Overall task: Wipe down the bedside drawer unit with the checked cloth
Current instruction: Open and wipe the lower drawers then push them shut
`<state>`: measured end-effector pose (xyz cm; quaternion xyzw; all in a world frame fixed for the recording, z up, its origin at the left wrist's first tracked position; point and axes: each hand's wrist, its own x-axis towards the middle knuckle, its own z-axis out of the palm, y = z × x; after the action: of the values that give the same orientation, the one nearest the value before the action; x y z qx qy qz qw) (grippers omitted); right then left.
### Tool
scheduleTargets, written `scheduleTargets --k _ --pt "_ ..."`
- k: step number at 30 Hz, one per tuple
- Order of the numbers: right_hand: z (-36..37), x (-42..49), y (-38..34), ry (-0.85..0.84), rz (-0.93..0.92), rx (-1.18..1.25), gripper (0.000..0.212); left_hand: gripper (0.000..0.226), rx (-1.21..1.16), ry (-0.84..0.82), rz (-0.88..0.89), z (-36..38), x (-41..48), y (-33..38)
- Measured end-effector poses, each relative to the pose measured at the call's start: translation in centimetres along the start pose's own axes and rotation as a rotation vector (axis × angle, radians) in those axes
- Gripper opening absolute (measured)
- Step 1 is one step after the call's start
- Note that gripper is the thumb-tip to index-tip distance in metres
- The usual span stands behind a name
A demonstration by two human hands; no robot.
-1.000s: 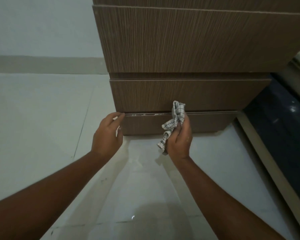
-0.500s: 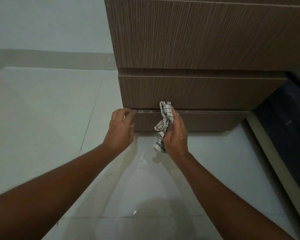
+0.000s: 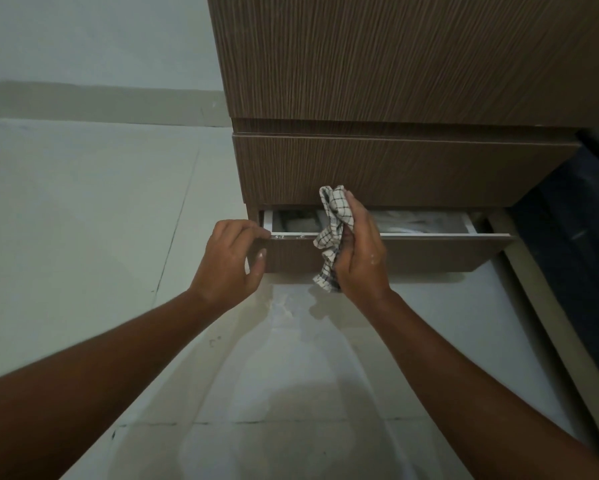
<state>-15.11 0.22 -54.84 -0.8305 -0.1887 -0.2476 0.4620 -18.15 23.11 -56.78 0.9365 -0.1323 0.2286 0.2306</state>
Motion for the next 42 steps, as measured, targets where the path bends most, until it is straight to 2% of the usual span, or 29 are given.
scheduleTargets --k 6,8,10,12,15,19,21,25,34,38,42 --pt "1.0 0.7 -1.7 -0.032 -0.044 -0.067 0.052 0.039 -0.073 -0.018 0.011 -0.2 0.1 -0.8" --pt "1.7 0.9 -2.8 -0.147 -0.047 -0.158 0.064 0.04 -0.135 -0.02 -0.008 0.0 0.1 -1.2" --pt "2.8 0.6 -3.3 -0.332 -0.1 -0.291 0.074 0.038 -0.201 -0.012 -0.039 0.0 0.0 -1.4" --pt "4.1 -0.1 -3.1 -0.452 -0.143 -0.43 0.077 0.04 -0.248 -0.007 -0.064 0.0 -0.1 -1.2" --pt "5.3 -0.7 -2.4 -0.316 -0.22 -0.544 0.054 0.043 -0.273 0.008 -0.081 0.0 -0.2 -0.9" --pt "6.3 -1.0 -1.9 -0.172 -0.222 -0.508 0.035 0.044 -0.272 0.022 -0.082 0.3 -0.4 -1.3" --pt "6.3 -1.0 -1.7 -0.16 -0.23 -0.512 0.03 0.044 -0.268 0.019 -0.076 0.4 -0.4 -1.4" --pt "4.3 -0.8 -0.3 -0.181 -0.228 -0.532 0.032 0.037 -0.211 0.028 -0.042 0.1 -0.1 -1.2" --pt "-4.9 -0.8 7.0 -0.009 -0.185 -0.54 0.031 0.031 -0.188 0.03 -0.017 0.2 -0.1 -1.6" --pt "-9.3 -0.6 9.9 -0.01 -0.09 -0.586 0.033 0.025 -0.213 0.057 0.0 0.2 -0.1 -1.8" --pt "-14.2 -0.1 12.3 0.094 0.025 -0.639 0.028 0.028 -0.192 0.087 0.011 0.2 -0.2 -1.6"
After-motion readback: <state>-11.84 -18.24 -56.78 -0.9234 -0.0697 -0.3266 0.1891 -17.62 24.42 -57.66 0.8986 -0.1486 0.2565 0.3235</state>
